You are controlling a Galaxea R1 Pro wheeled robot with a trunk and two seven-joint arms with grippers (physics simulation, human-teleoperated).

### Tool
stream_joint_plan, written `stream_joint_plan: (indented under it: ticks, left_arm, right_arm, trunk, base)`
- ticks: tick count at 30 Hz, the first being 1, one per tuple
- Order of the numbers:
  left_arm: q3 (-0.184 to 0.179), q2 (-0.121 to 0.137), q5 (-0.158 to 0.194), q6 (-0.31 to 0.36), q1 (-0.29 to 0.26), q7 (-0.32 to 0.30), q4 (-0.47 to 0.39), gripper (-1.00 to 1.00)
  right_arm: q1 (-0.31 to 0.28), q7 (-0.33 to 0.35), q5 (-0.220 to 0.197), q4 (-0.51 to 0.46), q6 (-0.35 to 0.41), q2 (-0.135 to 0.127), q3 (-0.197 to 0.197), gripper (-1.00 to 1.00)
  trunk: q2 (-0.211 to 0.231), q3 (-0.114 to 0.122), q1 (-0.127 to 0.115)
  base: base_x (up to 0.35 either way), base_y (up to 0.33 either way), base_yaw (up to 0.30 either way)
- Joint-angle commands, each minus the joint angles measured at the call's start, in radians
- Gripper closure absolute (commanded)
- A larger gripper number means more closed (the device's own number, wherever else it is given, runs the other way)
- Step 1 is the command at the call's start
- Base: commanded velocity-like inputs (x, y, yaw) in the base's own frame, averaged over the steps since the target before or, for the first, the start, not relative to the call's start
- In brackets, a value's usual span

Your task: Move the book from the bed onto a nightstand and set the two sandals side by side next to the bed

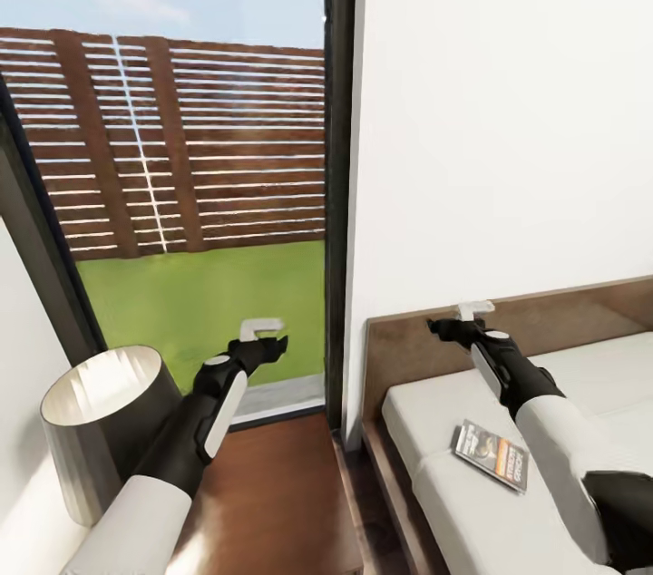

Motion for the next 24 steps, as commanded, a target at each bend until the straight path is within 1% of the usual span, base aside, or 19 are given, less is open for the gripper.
stream_joint_plan:
  ticks: [1,3,4,6,8,12,18,24]
  left_arm:
    - [-0.004,0.000,0.010,0.003,-0.002,0.009,-0.003,-1.00]
    - [-0.007,0.001,0.009,0.001,-0.004,0.009,-0.005,-1.00]
    - [-0.008,0.002,0.009,0.001,-0.004,0.009,-0.005,-1.00]
    - [-0.009,0.004,0.009,0.001,-0.005,0.009,-0.005,-1.00]
    - [-0.009,0.005,0.009,0.001,-0.005,0.010,-0.005,-1.00]
    - [-0.009,0.006,0.009,0.001,-0.005,0.010,-0.002,-1.00]
    - [-0.006,0.010,0.010,0.001,-0.005,0.009,-0.006,-1.00]
    - [-0.005,0.011,0.008,0.003,-0.005,0.011,-0.005,-1.00]
  right_arm:
    - [-0.042,0.000,-0.006,0.057,0.006,-0.007,0.001,-1.00]
    - [-0.107,-0.001,-0.006,0.134,0.009,-0.020,-0.002,-1.00]
    - [-0.117,-0.001,-0.007,0.145,0.009,-0.024,-0.003,-1.00]
    - [-0.141,0.001,-0.009,0.170,0.014,-0.045,-0.004,-1.00]
    - [-0.149,0.004,-0.010,0.178,0.022,-0.052,-0.006,-1.00]
    - [-0.155,0.011,-0.009,0.181,0.039,-0.056,-0.007,-1.00]
    - [-0.156,0.018,-0.008,0.177,0.041,-0.057,-0.001,-1.00]
    - [-0.156,0.019,-0.008,0.176,0.039,-0.059,-0.006,-1.00]
  trunk:
    - [0.006,0.002,-0.004]
    - [0.020,0.008,-0.012]
    - [0.027,0.011,-0.015]
    - [0.041,0.018,-0.023]
    - [0.055,0.024,-0.031]
    - [0.083,0.036,-0.046]
    - [0.083,0.036,-0.046]
    - [0.083,0.036,-0.046]
  base:
    - [0.000,0.000,0.000]
    - [0.000,0.000,0.000]
    - [0.000,0.000,0.000]
    - [0.000,0.000,0.000]
    - [0.000,0.000,0.000]
    - [0.000,0.000,0.000]
    - [0.005,0.022,0.000]
    - [0.123,0.165,0.000]
